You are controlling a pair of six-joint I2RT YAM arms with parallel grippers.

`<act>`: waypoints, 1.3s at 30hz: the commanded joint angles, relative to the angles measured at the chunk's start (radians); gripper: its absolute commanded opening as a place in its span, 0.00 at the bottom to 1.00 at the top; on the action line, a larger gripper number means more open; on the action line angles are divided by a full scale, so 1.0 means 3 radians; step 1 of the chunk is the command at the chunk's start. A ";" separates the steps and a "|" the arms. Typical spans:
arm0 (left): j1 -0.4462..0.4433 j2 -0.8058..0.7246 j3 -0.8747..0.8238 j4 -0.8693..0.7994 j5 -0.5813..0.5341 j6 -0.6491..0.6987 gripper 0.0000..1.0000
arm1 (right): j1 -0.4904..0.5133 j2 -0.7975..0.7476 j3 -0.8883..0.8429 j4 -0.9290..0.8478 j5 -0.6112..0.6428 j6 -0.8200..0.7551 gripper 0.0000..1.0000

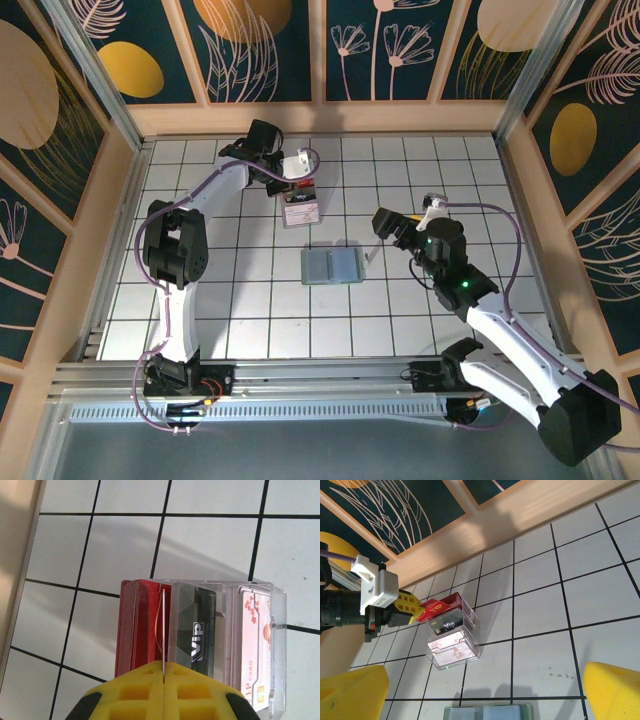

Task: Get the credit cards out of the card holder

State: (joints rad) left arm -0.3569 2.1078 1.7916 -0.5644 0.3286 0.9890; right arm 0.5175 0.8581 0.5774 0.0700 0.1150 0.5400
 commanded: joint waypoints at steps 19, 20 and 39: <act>0.0025 0.0249 0.0384 -0.0252 0.0141 0.0113 0.00 | -0.0017 0.0058 0.0097 0.0015 0.0001 0.0082 0.99; 0.0028 0.0260 0.0387 -0.0256 0.0146 0.0113 0.00 | -0.0017 0.0057 0.0100 0.0012 0.0006 0.0082 0.99; 0.0029 0.0520 0.0553 -0.0431 0.0147 0.0044 0.00 | -0.0017 0.0053 0.0095 0.0002 0.0007 0.0102 0.99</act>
State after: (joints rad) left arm -0.3553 2.2345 1.9312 -0.6556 0.3557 0.9936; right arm 0.5175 0.8764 0.5774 0.0700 0.1078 0.5587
